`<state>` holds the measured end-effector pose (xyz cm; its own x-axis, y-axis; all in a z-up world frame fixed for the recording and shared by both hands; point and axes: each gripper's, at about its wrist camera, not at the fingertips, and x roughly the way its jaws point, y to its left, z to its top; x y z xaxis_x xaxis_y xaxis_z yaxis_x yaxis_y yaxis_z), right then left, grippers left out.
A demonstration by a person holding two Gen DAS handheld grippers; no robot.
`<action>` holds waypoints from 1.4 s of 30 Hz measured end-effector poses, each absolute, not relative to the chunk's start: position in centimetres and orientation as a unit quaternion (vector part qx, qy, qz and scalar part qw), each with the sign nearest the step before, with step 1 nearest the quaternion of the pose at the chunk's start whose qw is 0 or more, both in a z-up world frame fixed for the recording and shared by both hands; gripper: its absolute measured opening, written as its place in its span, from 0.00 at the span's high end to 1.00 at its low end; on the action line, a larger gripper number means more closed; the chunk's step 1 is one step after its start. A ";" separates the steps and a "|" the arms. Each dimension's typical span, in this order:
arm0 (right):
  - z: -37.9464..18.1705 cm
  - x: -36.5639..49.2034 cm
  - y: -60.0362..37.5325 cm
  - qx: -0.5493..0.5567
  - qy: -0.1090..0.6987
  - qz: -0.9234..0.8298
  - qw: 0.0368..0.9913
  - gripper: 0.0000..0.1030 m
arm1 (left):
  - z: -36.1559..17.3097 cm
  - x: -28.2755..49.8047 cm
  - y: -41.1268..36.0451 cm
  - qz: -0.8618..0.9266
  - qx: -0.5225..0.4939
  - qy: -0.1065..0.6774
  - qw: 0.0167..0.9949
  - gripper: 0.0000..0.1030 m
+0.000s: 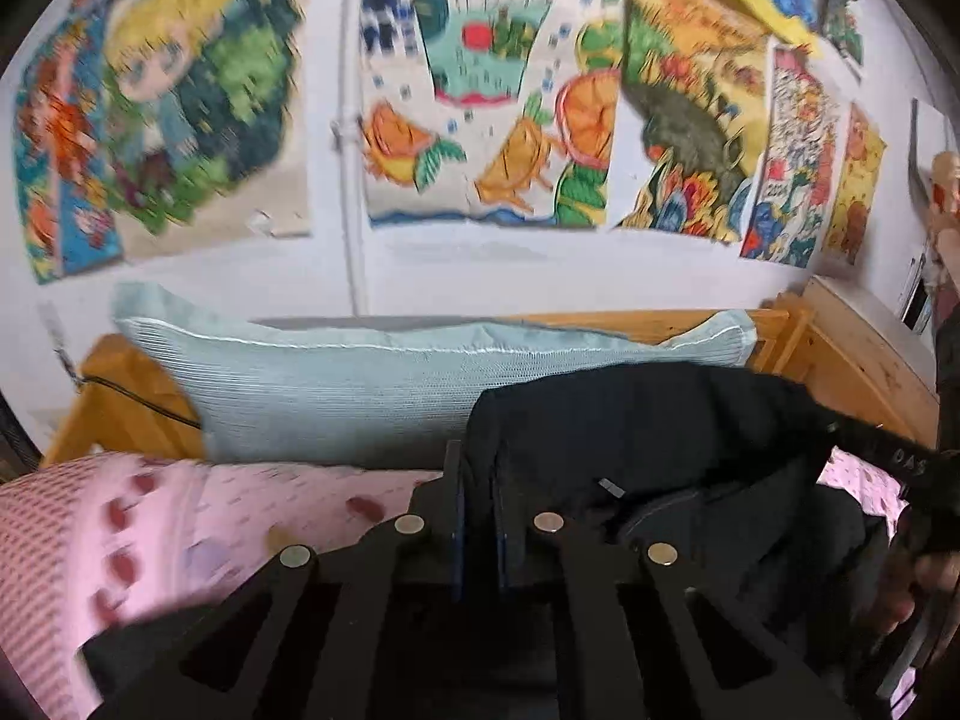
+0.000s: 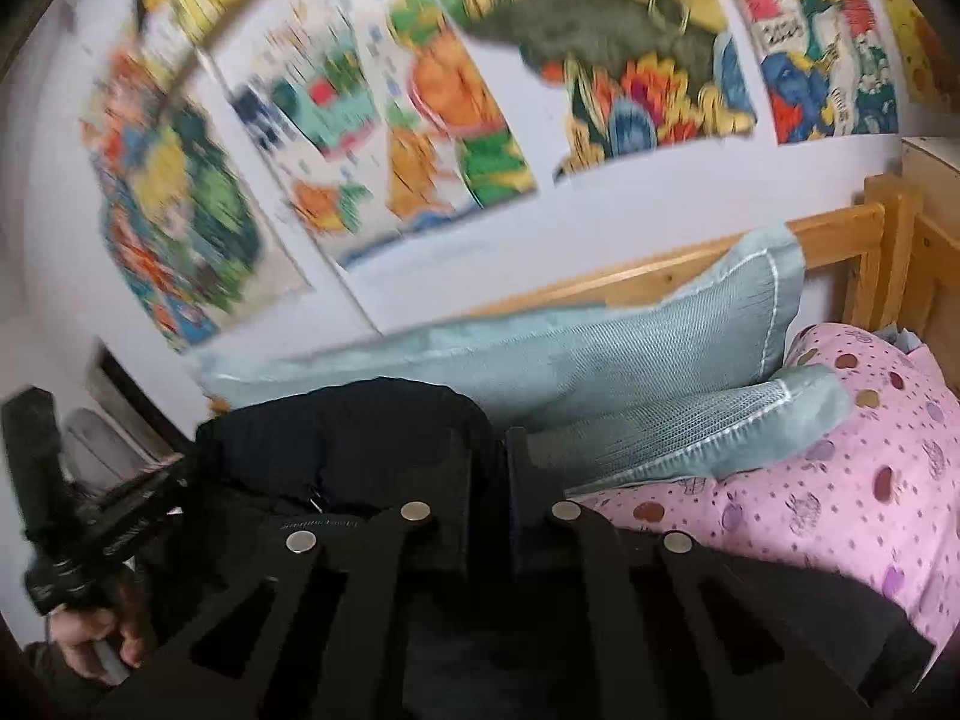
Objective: Fold large clothes
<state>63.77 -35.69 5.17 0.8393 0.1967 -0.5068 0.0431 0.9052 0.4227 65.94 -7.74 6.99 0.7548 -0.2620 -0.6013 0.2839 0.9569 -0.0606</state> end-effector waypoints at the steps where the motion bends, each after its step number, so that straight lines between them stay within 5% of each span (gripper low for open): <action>1: 5.7 62.1 -35.9 0.209 0.269 0.050 0.939 0.92 | 7.5 64.9 -7.2 -0.151 0.013 0.315 0.937 0.94; 12: 4.0 52.1 -35.6 0.112 0.292 0.074 0.947 0.93 | 6.3 54.4 -6.5 -0.222 0.097 0.346 0.906 0.95; 21: -3.1 51.2 -34.3 0.061 0.356 0.041 0.932 0.93 | -1.1 54.6 -7.3 -0.203 0.102 0.415 0.881 0.95; 27: -3.0 51.3 -34.5 0.064 0.353 0.034 0.933 0.93 | -1.0 54.3 -7.7 -0.207 0.114 0.394 0.888 0.94; 32: 0.1 48.6 -34.9 0.060 0.325 0.053 0.942 0.84 | 2.5 52.7 -5.1 -0.238 0.078 0.386 0.888 0.88; 36: 3.4 47.6 -36.2 0.068 0.298 0.064 0.950 0.56 | 6.2 51.0 -4.8 -0.254 0.111 0.334 0.901 0.87; 42: 5.3 53.7 -36.9 0.162 0.306 0.084 0.934 0.54 | 9.4 55.6 -7.5 -0.254 0.060 0.329 0.908 0.64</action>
<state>53.67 -36.86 5.28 0.7982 0.2565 -0.5450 -0.0576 0.9332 0.3548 55.58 -7.49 9.37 0.6550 -0.4220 -0.6268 0.5008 0.8636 -0.0581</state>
